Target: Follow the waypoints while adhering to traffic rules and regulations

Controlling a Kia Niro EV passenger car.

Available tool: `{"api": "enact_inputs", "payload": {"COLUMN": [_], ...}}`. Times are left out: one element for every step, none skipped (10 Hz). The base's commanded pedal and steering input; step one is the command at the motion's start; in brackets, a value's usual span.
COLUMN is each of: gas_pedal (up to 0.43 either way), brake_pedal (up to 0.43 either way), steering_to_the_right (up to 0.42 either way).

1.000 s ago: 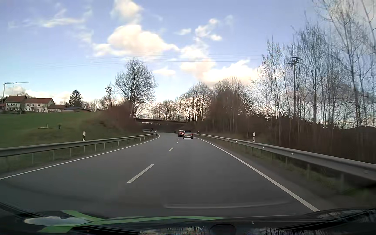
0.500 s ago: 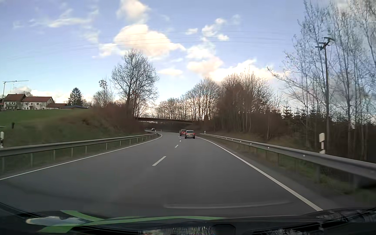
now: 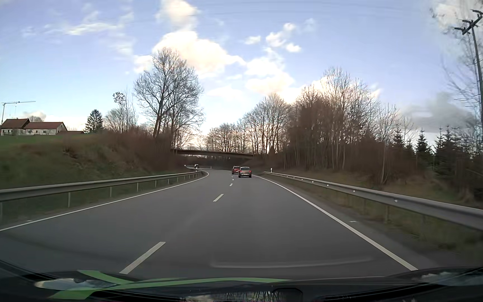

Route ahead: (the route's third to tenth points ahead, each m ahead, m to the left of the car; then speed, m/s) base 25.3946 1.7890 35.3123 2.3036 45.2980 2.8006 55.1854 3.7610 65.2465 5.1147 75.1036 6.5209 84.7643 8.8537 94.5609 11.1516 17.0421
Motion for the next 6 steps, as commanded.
{"api": "enact_inputs", "payload": {"gas_pedal": [0.13,0.13,0.13,0.13,0.13,0.13], "brake_pedal": [0.0,0.0,0.0,0.0,0.0,0.0], "steering_to_the_right": [-0.01,-0.01,-0.01,-0.01,-0.01,-0.01]}}
